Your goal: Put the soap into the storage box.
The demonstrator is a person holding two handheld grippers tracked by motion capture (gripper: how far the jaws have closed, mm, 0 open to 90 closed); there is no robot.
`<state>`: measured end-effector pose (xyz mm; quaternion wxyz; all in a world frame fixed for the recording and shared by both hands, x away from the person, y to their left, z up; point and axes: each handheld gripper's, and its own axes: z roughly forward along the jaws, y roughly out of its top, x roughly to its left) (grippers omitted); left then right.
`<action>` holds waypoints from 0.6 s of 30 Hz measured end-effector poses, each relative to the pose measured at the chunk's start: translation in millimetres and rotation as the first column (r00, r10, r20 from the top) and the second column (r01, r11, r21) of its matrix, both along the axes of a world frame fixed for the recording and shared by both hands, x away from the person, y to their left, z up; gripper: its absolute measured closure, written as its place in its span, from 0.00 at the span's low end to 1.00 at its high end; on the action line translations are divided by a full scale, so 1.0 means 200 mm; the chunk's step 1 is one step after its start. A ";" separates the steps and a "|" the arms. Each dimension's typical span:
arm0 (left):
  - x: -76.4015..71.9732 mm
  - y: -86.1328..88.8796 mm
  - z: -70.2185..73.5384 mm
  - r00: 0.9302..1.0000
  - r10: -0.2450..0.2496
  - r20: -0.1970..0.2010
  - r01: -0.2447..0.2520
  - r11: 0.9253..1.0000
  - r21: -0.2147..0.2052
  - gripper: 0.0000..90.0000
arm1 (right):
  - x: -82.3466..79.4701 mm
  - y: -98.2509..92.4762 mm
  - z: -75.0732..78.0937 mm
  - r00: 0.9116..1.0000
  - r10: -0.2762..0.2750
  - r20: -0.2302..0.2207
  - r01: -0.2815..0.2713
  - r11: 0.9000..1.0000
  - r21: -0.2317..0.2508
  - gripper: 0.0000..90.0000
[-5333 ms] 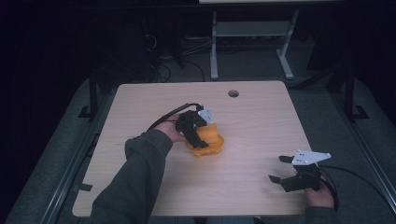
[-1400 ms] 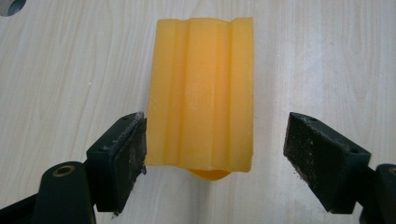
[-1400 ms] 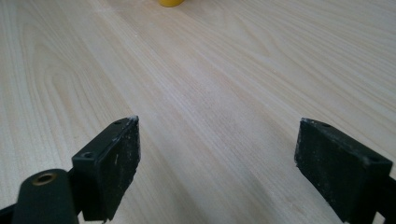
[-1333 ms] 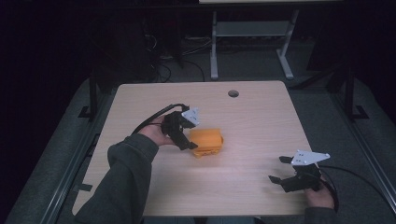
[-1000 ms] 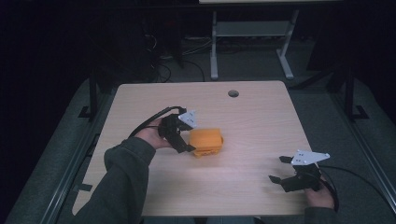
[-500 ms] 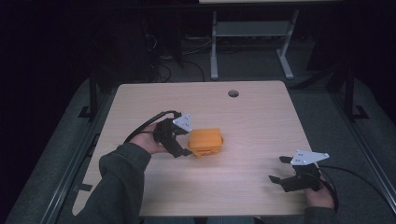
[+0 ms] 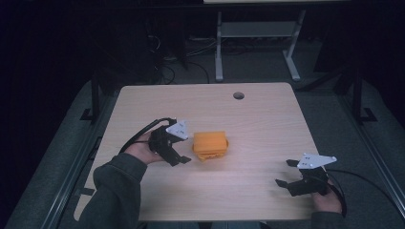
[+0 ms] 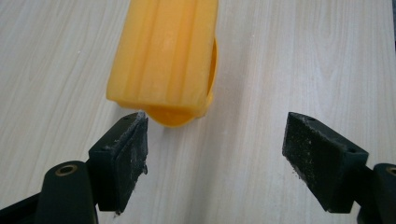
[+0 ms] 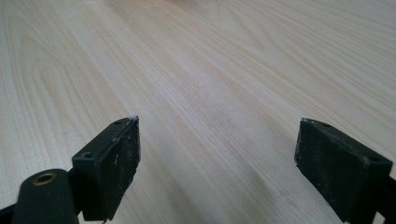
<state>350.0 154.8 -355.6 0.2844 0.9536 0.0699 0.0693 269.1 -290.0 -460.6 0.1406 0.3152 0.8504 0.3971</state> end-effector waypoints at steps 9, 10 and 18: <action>-0.04 0.06 -0.03 1.000 0.013 0.003 -0.013 1.000 -0.001 0.24 | 0.00 0.00 0.00 1.000 -0.006 0.001 0.006 1.000 -0.008 0.15; -0.05 0.08 -0.03 1.000 0.019 0.001 -0.019 1.000 -0.006 0.24 | 0.00 0.00 -0.01 1.000 -0.008 -0.001 0.008 1.000 -0.009 0.15; -0.08 0.13 -0.08 1.000 0.027 0.000 -0.027 1.000 -0.014 0.24 | 0.00 0.00 -0.01 1.000 -0.012 -0.004 0.012 1.000 -0.016 0.15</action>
